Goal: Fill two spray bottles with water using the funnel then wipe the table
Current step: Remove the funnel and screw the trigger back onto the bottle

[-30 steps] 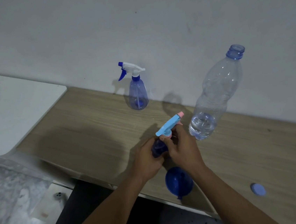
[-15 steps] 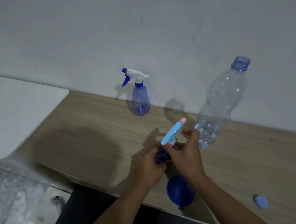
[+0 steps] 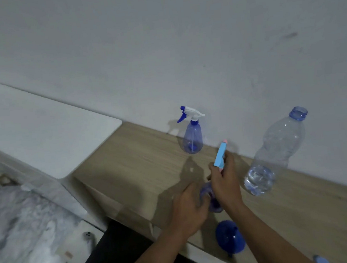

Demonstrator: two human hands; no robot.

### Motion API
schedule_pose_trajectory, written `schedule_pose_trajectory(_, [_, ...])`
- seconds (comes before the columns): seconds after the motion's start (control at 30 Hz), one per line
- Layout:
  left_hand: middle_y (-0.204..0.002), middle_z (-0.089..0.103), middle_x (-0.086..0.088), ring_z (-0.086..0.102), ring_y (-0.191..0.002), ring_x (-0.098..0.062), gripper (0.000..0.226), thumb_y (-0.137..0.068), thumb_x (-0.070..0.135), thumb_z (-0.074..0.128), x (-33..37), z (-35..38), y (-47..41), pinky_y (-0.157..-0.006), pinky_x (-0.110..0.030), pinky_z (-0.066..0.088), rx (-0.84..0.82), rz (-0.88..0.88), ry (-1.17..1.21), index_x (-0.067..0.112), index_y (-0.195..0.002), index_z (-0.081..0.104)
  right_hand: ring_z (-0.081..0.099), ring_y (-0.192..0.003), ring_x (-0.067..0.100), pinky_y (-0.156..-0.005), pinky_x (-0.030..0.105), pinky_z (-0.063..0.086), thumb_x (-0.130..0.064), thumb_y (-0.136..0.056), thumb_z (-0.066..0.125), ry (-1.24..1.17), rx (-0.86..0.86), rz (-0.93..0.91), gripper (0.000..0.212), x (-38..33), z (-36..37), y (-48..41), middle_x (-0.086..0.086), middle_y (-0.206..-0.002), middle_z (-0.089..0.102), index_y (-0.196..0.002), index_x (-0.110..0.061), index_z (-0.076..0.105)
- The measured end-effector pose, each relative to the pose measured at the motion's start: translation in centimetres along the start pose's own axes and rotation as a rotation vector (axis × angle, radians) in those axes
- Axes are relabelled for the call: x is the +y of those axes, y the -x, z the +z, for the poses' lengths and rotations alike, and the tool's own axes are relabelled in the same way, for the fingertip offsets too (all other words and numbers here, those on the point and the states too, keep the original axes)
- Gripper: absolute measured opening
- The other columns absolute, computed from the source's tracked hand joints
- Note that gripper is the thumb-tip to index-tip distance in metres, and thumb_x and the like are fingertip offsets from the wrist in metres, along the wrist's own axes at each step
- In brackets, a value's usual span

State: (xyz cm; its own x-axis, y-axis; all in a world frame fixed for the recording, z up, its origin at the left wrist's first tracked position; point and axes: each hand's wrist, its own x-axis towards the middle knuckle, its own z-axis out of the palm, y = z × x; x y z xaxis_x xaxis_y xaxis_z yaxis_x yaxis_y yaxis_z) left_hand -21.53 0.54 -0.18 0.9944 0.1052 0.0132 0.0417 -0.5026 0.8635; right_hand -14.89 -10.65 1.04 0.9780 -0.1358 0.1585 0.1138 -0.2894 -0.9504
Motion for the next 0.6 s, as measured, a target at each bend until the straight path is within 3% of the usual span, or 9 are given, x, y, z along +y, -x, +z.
schedule_pose_trajectory(0.07, [-0.119, 0.068, 0.001, 0.064, -0.107, -0.015, 0.038, -0.087, 0.026, 0.063, -1.0, -3.5, 0.4, -0.084, -0.012, 0.039, 0.091, -0.021, -0.084, 0.015, -0.124, 0.064, 0.056, -0.061, 0.023, -0.064, 0.051, 0.052, -0.012, -0.093, 0.054, 0.018, -0.034, 0.007, 0.032, -1.6, 0.3, 1.1, 0.001, -0.073, 0.056, -0.097, -0.043, 0.049])
schedule_pose_trajectory(0.17, [-0.125, 0.066, -0.004, 0.064, -0.11, -0.02, 0.053, -0.083, 0.04, 0.063, -2.6, -8.5, -0.1, -0.094, -0.023, 0.046, 0.138, 0.001, -0.308, 0.016, -0.13, 0.061, 0.061, -0.06, 0.02, -0.065, 0.05, 0.057, -0.022, -0.088, 0.058, 0.093, -0.11, 0.065, 0.012, -3.5, 1.2, 2.9, -0.002, -0.068, 0.061, -0.091, -0.033, 0.053])
schedule_pose_trajectory(0.23, [-0.133, 0.061, -0.007, 0.058, -0.121, -0.023, 0.057, -0.086, 0.041, 0.064, -3.4, -11.6, -0.6, -0.102, -0.029, 0.043, 0.09, -0.016, -0.434, 0.014, -0.135, 0.057, 0.066, -0.06, 0.023, -0.06, 0.04, 0.059, -0.029, -0.088, 0.059, 0.161, -0.198, 0.163, 0.005, -4.4, 2.0, 4.1, 0.0, -0.072, 0.066, -0.093, -0.028, 0.056])
schedule_pose_trajectory(0.33, [-0.137, 0.056, -0.011, 0.052, -0.126, -0.026, 0.061, -0.089, 0.043, 0.06, -4.1, -15.2, 0.0, -0.103, -0.033, 0.044, -0.013, -0.083, -0.577, 0.01, -0.14, 0.051, 0.063, -0.053, 0.022, -0.046, 0.023, 0.048, -0.022, -0.089, 0.057, 0.228, -0.316, 0.282, 0.002, -5.4, 2.7, 6.5, 0.004, -0.073, 0.064, -0.088, -0.021, 0.056])
schedule_pose_trajectory(0.47, [-0.131, 0.059, -0.013, 0.054, -0.12, -0.026, 0.056, -0.091, 0.045, 0.057, -5.1, -17.7, 2.6, -0.097, -0.032, 0.046, -0.079, -0.151, -0.652, 0.005, -0.13, 0.056, 0.063, -0.053, 0.022, -0.051, 0.03, 0.05, -0.019, -0.086, 0.051, 0.35, -0.418, 0.344, 0.013, -5.8, 3.0, 10.1, 0.005, -0.071, 0.066, -0.095, -0.015, 0.061])
schedule_pose_trajectory(0.6, [-0.13, 0.06, -0.011, 0.056, -0.118, -0.025, 0.053, -0.091, 0.045, 0.058, -5.2, -18.4, 4.9, -0.096, -0.031, 0.047, -0.107, -0.149, -0.668, 0.006, -0.127, 0.059, 0.072, -0.058, 0.022, -0.061, 0.036, 0.059, -0.035, -0.088, 0.056, 0.482, -0.41, 0.339, 0.019, -6.4, 2.7, 12.9, 0.003, -0.07, 0.071, -0.096, -0.019, 0.061])
